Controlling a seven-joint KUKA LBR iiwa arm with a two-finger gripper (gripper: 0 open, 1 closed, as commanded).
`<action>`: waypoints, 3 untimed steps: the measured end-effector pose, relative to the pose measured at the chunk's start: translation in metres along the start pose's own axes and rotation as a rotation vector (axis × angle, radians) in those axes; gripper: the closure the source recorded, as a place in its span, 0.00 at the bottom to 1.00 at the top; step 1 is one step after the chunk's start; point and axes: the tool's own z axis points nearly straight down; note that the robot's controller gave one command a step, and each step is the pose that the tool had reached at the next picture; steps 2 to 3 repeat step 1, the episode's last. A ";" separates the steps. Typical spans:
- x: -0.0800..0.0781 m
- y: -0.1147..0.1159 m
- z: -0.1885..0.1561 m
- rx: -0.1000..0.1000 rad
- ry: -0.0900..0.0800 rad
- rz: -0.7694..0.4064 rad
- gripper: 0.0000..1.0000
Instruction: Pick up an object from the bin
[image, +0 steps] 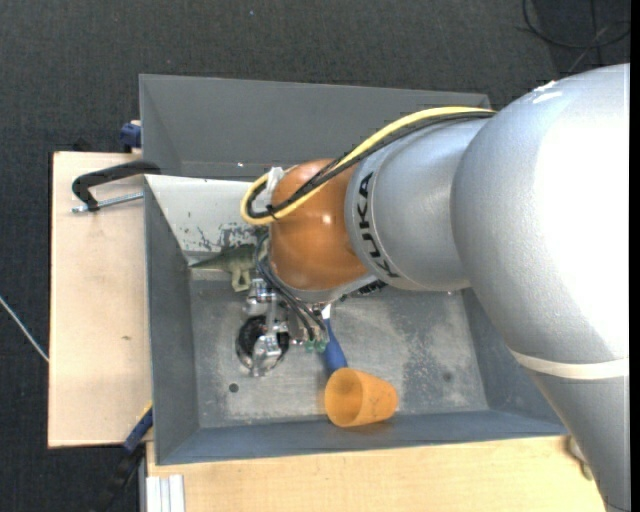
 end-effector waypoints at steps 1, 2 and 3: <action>-0.017 0.009 -0.149 0.000 -0.010 -0.076 1.00; -0.017 0.009 -0.149 0.000 -0.010 -0.076 1.00; -0.017 0.009 -0.149 0.000 -0.010 -0.076 1.00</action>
Offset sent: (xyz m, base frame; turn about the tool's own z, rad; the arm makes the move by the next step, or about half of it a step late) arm 0.0130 0.0076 0.1429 -0.0750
